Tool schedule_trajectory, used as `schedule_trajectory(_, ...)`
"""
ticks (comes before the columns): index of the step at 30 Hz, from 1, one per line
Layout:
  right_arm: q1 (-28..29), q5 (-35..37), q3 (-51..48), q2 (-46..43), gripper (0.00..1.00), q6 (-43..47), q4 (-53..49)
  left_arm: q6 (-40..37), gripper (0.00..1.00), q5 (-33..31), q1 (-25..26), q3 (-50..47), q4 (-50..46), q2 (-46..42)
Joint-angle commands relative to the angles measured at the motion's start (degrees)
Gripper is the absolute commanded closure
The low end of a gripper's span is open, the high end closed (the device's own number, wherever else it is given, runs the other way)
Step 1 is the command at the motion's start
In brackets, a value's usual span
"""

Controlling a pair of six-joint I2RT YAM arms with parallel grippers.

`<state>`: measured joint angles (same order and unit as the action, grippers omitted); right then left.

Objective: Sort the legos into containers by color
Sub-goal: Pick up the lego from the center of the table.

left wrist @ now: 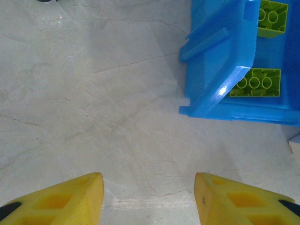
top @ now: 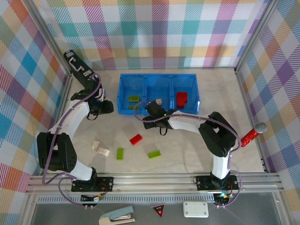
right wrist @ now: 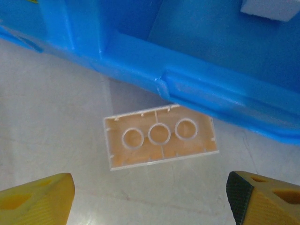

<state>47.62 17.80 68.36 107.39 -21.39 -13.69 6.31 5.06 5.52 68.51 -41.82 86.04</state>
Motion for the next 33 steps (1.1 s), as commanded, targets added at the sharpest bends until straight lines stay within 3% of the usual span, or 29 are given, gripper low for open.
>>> schedule_trajectory(1, 0.18, 2.91, 0.09, 2.07, 0.14, 2.81, 5.01, -0.83, 0.46, 0.26, 0.11, 0.31, -0.03, -0.7)
schedule_trajectory(19, 0.11, 5.69, 0.92, 8.15, 0.24, 7.25, 9.87, -0.89, 0.46, -0.75, 0.12, 0.09, -0.01, -0.85)
schedule_trajectory(33, 0.2, 4.74, -1.32, 7.23, 0.39, 5.57, 10.75, -0.94, 0.46, -1.34, 0.11, -0.2, -0.21, -0.78)
